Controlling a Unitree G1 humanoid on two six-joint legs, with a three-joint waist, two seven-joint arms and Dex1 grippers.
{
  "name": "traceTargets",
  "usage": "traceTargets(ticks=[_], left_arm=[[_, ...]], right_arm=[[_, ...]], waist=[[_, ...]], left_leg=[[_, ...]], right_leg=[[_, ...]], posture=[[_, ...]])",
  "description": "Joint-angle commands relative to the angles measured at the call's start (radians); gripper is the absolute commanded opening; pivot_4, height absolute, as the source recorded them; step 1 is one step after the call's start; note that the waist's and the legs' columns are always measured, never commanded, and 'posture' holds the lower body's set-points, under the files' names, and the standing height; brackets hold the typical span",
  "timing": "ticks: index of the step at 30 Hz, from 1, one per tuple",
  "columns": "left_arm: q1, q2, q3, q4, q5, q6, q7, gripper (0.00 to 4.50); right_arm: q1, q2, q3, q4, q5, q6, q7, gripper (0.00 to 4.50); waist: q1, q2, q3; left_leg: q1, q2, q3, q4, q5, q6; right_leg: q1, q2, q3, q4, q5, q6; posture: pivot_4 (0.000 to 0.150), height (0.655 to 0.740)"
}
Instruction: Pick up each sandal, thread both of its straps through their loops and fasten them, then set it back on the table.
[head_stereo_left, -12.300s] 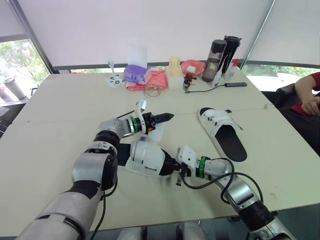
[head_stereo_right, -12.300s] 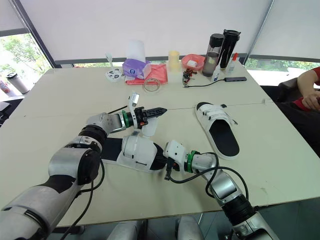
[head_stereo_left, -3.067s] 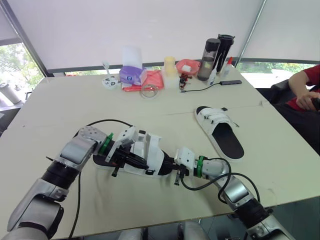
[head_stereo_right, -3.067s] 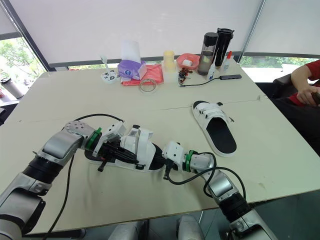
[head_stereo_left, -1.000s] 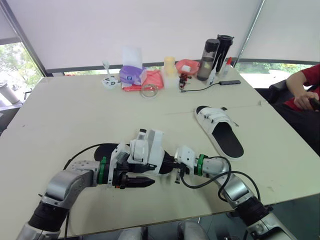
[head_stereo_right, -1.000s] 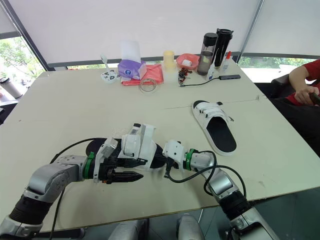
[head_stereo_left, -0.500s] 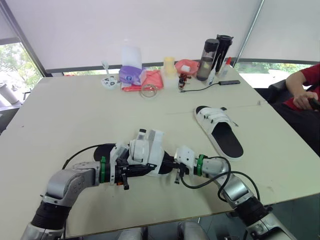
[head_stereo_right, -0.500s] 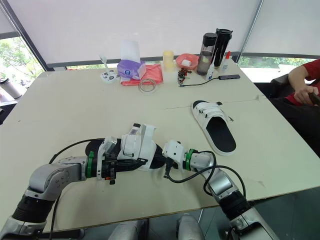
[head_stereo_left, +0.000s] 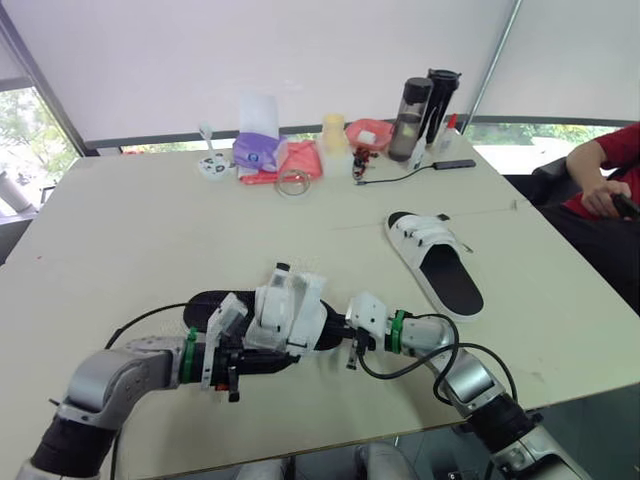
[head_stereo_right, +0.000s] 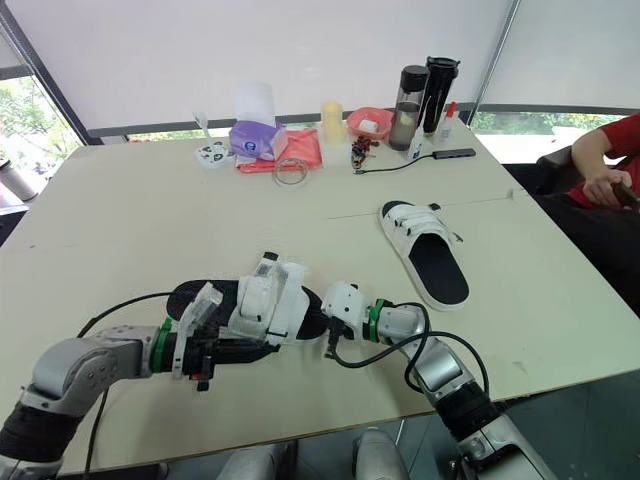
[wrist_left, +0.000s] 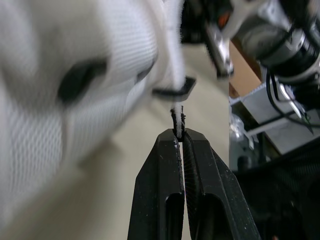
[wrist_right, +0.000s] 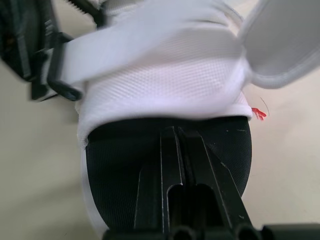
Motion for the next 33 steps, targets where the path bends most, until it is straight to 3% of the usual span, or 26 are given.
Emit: traceTargets(ticks=[1,6,14,17,20,26,33], left_arm=[[0.01,0.019,0.005,-0.027,0.0,-0.013,-0.017,0.06],[0.039,0.045,-0.015,-0.01,0.03,-0.037,-0.04,0.06],[0.157,0.202,-0.102,-0.056,0.114,-0.158,-0.202,0.06],[0.174,0.241,-0.122,-0.056,0.138,-0.206,-0.252,0.06],[0.186,0.253,-0.135,-0.055,0.156,-0.251,-0.279,0.06],[0.101,0.198,-0.059,-0.061,0.031,-0.198,-0.28,0.06],[-0.066,0.111,0.102,-0.063,-0.235,-0.011,-0.188,0.06]], right_arm=[[0.057,-0.039,0.035,0.191,-0.108,0.095,-0.024,0.0],[0.053,-0.04,0.036,0.196,-0.11,0.093,-0.022,0.0],[0.048,-0.042,0.036,0.203,-0.111,0.09,-0.02,0.0],[0.047,-0.042,0.036,0.203,-0.111,0.09,-0.02,0.0],[0.047,-0.042,0.038,0.206,-0.111,0.088,-0.02,0.0],[0.043,-0.043,0.042,0.212,-0.111,0.083,-0.021,0.0],[0.039,-0.041,0.044,0.22,-0.114,0.077,-0.021,0.0]], waist=[[0.001,0.0,0.0],[-0.001,0.0,0.0],[-0.001,0.001,0.0],[-0.002,0.003,-0.001],[-0.002,0.004,-0.002],[0.001,0.003,-0.001],[0.004,0.002,-0.001]], left_leg=[[0.0,0.0,0.0,0.0,0.0,0.0],[-0.002,0.0,0.0,0.0,0.0,0.0],[-0.003,0.0,0.001,0.0,-0.001,0.001],[-0.013,0.0,0.001,0.0,-0.002,0.001],[-0.014,0.0,0.001,-0.001,-0.002,0.001],[-0.006,0.0,0.002,-0.001,-0.003,0.0],[-0.006,0.0,0.002,-0.001,-0.003,0.0]], right_leg=[[0.0,0.0,0.0,0.0,0.0,0.0],[-0.001,0.0,0.0,-0.004,0.0,0.0],[-0.003,-0.001,0.0,-0.004,0.0,-0.001],[-0.005,0.0,0.0,-0.004,0.0,-0.001],[-0.009,0.0,0.0,-0.002,0.0,-0.001],[-0.012,-0.002,0.0,-0.001,0.002,-0.003],[-0.011,-0.002,0.0,-0.001,0.002,-0.003]], posture=[[0.15,0.74],[0.15,0.74],[0.15,0.74],[0.15,0.74],[0.15,0.74],[0.15,0.74],[0.15,0.74]])
